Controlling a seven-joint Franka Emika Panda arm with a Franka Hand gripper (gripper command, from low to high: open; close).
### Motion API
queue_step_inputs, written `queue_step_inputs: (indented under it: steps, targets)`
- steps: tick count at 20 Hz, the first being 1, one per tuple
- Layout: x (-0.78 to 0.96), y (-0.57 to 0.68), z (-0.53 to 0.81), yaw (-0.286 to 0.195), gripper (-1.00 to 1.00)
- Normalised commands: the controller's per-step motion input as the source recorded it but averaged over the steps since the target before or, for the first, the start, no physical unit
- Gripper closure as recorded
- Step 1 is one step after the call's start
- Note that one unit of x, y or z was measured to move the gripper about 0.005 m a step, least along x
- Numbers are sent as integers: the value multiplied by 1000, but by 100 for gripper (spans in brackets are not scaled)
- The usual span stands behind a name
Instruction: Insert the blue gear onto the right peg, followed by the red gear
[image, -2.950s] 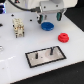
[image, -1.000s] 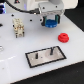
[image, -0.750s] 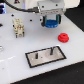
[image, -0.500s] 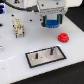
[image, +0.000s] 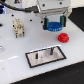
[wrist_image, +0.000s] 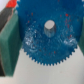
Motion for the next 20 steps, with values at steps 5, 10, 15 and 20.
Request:
queue_step_inputs:
  steps: [5,10,15,20]
  targets:
    - [888,-194,213,0,100]
    - [788,-173,53,0,100]
    - [527,-117,-13,0,100]
    - [345,-153,-79,0,100]
